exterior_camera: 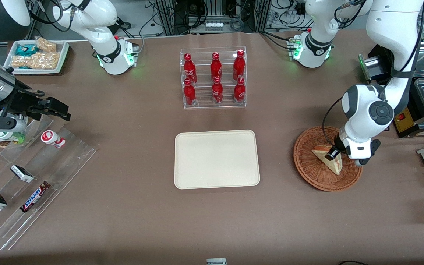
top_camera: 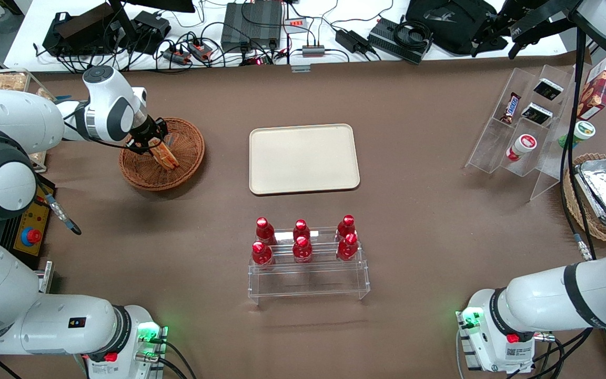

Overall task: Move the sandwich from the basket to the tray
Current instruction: 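Lower the left gripper and close it on the sandwich, then lift the sandwich and carry it with the left gripper over the tray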

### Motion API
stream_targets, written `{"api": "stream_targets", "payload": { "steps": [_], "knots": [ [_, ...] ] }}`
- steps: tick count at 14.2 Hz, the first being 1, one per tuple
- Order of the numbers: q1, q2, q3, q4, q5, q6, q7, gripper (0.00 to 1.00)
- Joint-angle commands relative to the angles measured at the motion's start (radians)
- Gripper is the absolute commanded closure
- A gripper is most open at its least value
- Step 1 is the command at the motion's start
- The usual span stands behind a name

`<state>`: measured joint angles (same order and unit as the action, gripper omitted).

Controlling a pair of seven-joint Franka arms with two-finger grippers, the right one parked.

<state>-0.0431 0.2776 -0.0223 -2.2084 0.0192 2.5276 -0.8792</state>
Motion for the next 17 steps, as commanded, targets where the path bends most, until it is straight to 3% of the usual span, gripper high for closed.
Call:
{"api": "stream_targets", "payload": {
  "steps": [1,6,9,12,17],
  "knots": [
    [-0.001,-0.028,-0.014,0.004,0.004,-0.036,-0.007,0.92],
    [-0.001,-0.012,-0.125,0.209,0.002,-0.271,-0.021,0.95],
    [-0.012,0.034,-0.241,0.285,0.027,-0.287,-0.021,0.95],
    [-0.147,0.150,-0.248,0.429,0.086,-0.291,-0.021,0.94],
    [-0.360,0.322,-0.248,0.585,0.249,-0.268,-0.118,0.93]
  ]
}}
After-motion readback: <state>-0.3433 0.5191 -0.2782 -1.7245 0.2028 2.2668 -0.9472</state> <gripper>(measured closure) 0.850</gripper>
